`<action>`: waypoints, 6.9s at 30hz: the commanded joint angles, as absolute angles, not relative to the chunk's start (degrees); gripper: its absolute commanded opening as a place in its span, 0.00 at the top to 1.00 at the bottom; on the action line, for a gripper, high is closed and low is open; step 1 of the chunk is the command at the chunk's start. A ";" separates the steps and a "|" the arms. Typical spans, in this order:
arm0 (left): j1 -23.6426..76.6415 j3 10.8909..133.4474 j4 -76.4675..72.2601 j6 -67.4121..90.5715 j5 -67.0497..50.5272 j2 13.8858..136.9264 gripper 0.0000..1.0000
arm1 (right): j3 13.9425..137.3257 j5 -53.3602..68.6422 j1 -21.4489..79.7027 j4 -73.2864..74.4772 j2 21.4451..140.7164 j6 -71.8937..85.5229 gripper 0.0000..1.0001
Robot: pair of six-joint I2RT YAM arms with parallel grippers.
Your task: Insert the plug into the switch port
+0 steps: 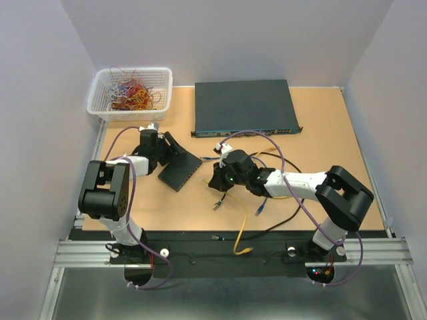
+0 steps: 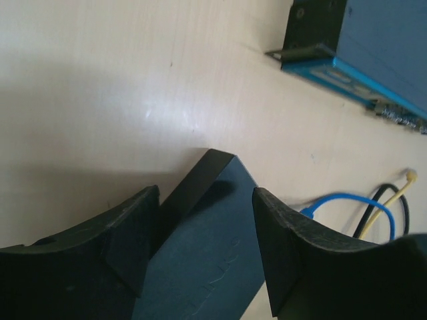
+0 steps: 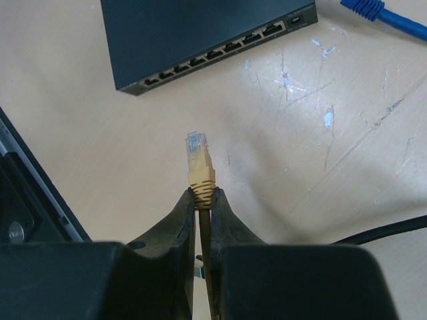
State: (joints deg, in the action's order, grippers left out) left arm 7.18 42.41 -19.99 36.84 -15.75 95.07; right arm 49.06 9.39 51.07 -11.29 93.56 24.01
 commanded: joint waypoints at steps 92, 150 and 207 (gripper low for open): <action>15.20 28.83 -20.48 36.12 -11.51 85.52 0.40 | 57.30 -18.72 67.41 -13.97 104.41 27.42 1.00; 19.60 13.62 -24.96 44.56 -14.15 74.09 0.41 | 58.97 -23.82 67.32 -26.10 108.37 21.01 1.00; 19.78 23.29 -20.22 40.61 -7.91 79.90 0.36 | 61.09 -7.91 65.30 -22.50 109.17 16.61 0.34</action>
State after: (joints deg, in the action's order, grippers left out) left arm 18.96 25.10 -30.33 38.33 -2.98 81.14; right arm 61.32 -4.01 66.11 -18.59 112.40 17.80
